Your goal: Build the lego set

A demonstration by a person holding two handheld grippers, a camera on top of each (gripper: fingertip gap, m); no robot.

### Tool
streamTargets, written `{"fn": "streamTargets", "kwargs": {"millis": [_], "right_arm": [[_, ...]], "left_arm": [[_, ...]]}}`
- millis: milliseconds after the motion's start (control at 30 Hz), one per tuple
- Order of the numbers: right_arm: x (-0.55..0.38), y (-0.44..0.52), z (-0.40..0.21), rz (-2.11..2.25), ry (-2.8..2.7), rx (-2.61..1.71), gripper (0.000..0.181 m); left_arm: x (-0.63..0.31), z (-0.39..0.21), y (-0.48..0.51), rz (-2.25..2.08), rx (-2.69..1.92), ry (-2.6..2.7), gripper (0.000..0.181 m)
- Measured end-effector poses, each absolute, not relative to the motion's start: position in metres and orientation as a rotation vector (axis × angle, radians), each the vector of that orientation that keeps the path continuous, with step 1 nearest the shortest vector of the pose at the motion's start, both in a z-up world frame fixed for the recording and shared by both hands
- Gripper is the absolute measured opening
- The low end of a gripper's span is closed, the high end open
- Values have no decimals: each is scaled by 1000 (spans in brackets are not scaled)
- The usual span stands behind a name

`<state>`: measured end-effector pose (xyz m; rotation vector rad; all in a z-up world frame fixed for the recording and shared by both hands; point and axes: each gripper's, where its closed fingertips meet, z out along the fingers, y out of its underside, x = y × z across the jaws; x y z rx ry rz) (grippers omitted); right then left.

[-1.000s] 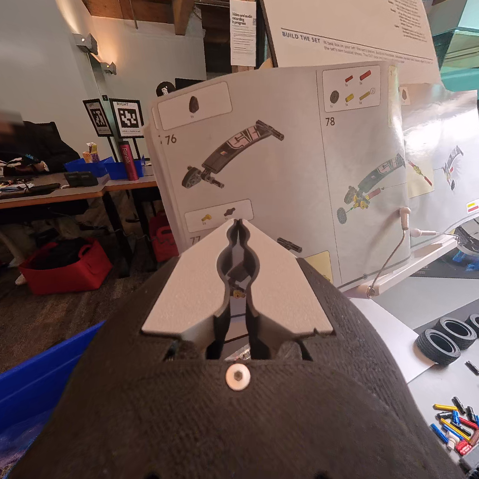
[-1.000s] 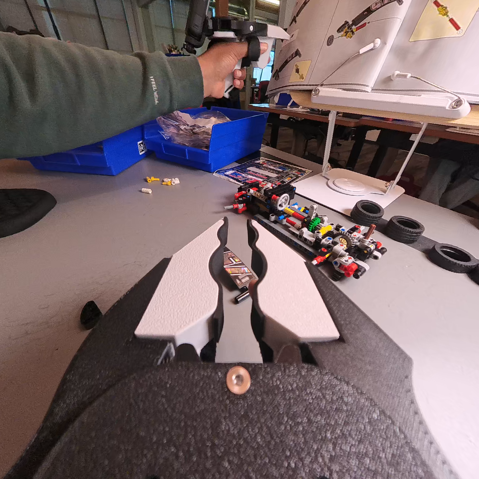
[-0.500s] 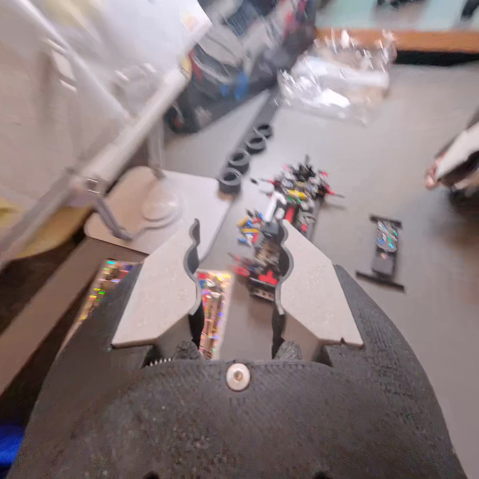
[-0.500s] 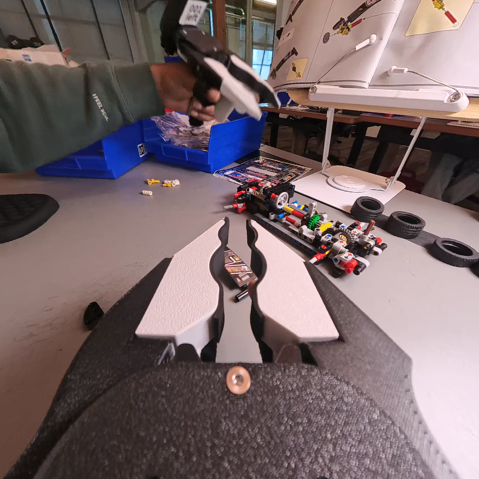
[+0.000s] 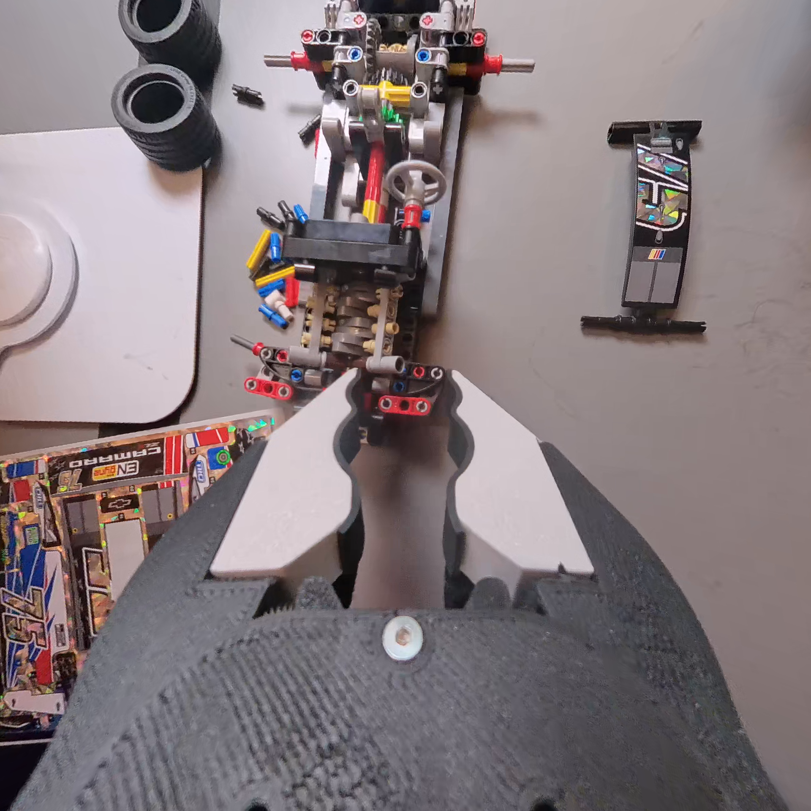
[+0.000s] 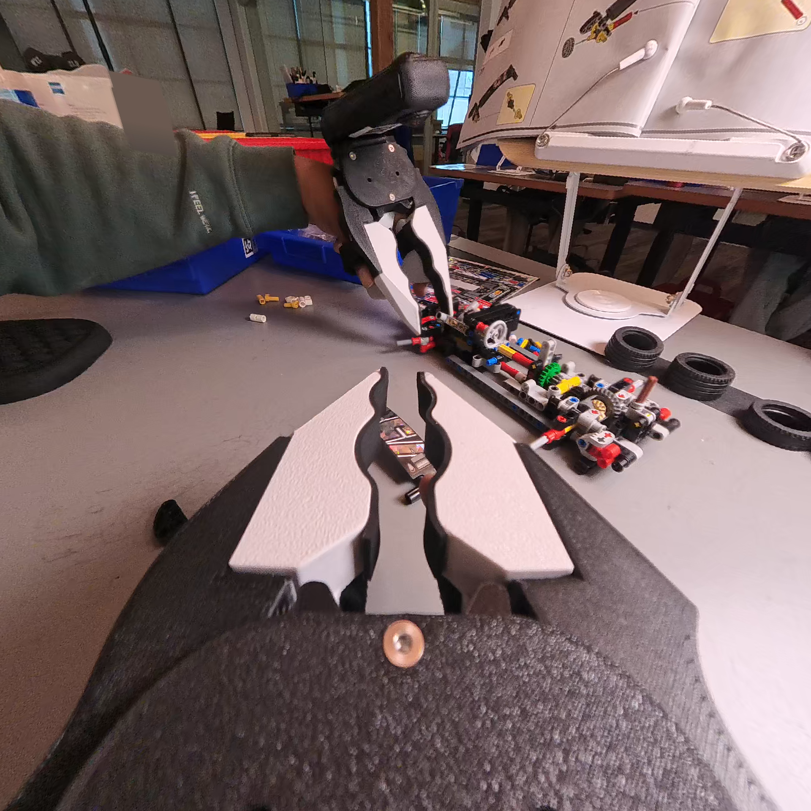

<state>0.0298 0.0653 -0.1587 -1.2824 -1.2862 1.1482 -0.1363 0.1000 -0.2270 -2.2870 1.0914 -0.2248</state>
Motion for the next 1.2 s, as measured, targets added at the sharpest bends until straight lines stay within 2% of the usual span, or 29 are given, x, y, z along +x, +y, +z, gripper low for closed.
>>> {"fn": "streamTargets", "kwargs": {"millis": [33,500,1133,1200], "right_arm": [[30,65,-159,1149,-1290,-1281,10],[30,66,-159,1166,-1266,-1303,10],[29,62,-160,1160,-1284,-1298,10],[29,62,-159,1164,-1280,-1297,10]], "left_arm": [[-134,-227,100,-202,-2278,1089,34],[-96,-227,77,-184,-2206,1093,24],[-91,-226,35,-360,-2170,1286,23],[-95,-225,38,-354,-2185,1247,27]]}}
